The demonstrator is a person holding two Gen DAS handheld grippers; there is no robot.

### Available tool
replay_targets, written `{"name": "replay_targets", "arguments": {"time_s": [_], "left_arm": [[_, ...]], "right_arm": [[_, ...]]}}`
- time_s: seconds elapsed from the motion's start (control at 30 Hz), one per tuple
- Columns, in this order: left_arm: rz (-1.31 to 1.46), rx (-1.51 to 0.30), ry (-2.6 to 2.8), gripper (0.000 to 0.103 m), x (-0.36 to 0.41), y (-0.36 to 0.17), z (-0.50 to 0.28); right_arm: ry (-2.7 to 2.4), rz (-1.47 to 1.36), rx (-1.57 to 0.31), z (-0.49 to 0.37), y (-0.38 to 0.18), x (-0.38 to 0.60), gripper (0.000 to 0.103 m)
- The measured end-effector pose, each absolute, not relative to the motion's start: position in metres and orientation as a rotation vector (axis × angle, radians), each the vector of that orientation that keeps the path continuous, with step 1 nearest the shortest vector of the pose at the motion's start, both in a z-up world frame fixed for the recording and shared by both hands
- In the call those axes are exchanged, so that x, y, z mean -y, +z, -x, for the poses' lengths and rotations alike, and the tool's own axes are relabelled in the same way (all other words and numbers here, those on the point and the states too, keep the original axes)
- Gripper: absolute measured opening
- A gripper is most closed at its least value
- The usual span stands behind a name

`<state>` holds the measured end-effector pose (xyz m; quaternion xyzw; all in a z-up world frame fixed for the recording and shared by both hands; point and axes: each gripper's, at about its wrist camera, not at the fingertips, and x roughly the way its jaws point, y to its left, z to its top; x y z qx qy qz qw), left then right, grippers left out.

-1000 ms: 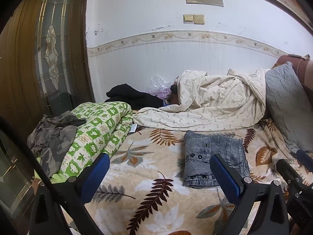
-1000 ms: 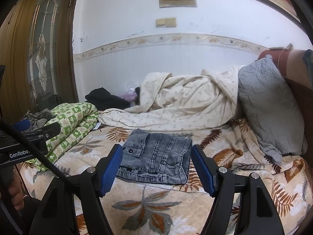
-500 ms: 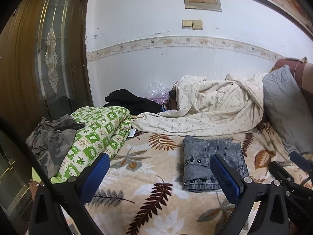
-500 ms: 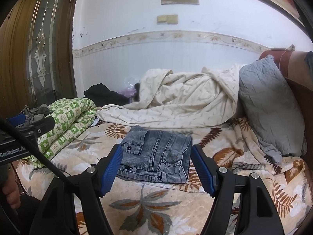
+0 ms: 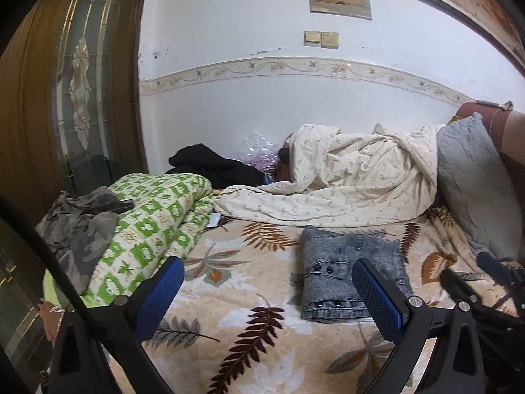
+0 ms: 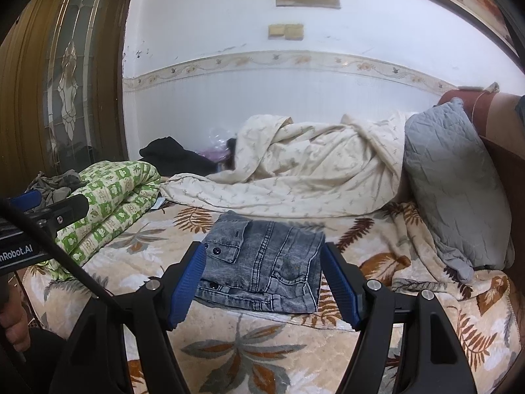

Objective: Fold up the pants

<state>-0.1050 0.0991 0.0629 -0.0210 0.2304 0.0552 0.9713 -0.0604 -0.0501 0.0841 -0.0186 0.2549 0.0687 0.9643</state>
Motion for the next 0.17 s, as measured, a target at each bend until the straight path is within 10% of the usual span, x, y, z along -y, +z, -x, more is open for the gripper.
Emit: {"name": "replay_targets", "arguments": {"time_s": [0.17], "left_arm": [[0.068,-0.449,0.070,0.103,-0.0969,0.0597,0.1017]], "right_arm": [[0.141,0.026,-0.526,0.0547,0.0790,0.0508,0.073]]}}
